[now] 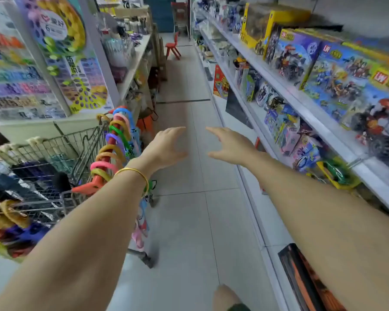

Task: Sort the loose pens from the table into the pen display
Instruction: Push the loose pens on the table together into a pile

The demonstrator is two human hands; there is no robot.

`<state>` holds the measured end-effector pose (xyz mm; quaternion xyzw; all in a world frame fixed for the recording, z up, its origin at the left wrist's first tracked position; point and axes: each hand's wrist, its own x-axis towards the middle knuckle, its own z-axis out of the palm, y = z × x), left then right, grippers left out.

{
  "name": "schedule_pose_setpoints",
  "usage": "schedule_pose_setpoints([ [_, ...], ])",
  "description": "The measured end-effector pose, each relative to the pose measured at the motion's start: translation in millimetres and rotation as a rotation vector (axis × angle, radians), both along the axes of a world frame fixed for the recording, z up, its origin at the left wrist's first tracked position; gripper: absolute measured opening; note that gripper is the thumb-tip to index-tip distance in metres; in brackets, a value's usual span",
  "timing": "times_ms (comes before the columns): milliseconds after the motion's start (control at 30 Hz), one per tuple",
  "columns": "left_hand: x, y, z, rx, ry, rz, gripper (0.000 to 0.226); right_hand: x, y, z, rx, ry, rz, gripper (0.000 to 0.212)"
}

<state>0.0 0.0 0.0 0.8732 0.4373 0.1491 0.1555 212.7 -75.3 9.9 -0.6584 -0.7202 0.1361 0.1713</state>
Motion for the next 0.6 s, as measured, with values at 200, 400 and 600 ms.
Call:
schedule_pose_setpoints([
  [200, 31.3, 63.6, -65.6, -0.155, 0.07, 0.008, 0.078, 26.1, 52.1, -62.9, -0.166, 0.018, -0.053, 0.074],
  [400, 83.9, 175.4, -102.5, -0.253, 0.099, 0.038, 0.079, 81.1, 170.7, -91.2, -0.25, 0.044, -0.03, 0.075],
  [600, 132.6, 292.1, -108.6, -0.308, 0.057, 0.103, 0.08, 128.4, 305.0, -97.0, -0.317, 0.035, 0.036, 0.074],
])
